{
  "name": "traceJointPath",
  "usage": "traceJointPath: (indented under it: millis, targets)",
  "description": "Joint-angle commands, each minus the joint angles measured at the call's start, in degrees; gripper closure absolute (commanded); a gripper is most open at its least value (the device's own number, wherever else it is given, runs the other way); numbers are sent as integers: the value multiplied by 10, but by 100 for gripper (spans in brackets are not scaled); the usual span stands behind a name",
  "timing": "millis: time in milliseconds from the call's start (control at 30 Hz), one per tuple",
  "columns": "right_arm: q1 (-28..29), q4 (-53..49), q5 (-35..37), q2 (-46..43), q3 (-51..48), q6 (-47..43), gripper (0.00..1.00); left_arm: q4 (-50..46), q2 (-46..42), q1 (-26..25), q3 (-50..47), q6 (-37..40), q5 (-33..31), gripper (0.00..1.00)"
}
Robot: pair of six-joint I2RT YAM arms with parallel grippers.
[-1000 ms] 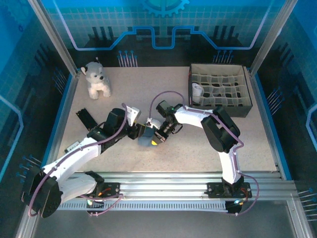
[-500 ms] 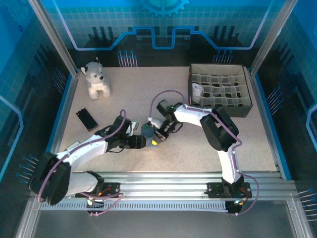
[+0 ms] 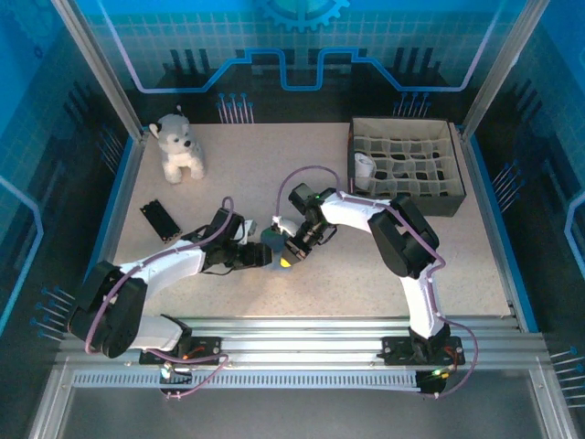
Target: Roll the socks
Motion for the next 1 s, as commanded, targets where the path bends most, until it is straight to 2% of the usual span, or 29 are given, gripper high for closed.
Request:
traceJointPath:
  millis: [0,233,333,533,700,967]
  targets:
    - [-12,-41,74,39,-6,7,100,28,9,5,2,-23,26,41]
    - [-12,-42,73,37,-2,12,100,30,46,5,5,-35,22,51]
    - [-12,-40,78,29,-4,16,94,11,66,6,9,-35,3,57]
    - [-17,-1,66,-7,-30,32,76,-2,94,5,11,-34,-16,66]
    - [-21,31,61,-43,-50,47,67,-1,104,6,9,-31,-22,68]
    - [-26,108,64,-127,-109,65,62,-12,116,6,18,-23,-26,70]
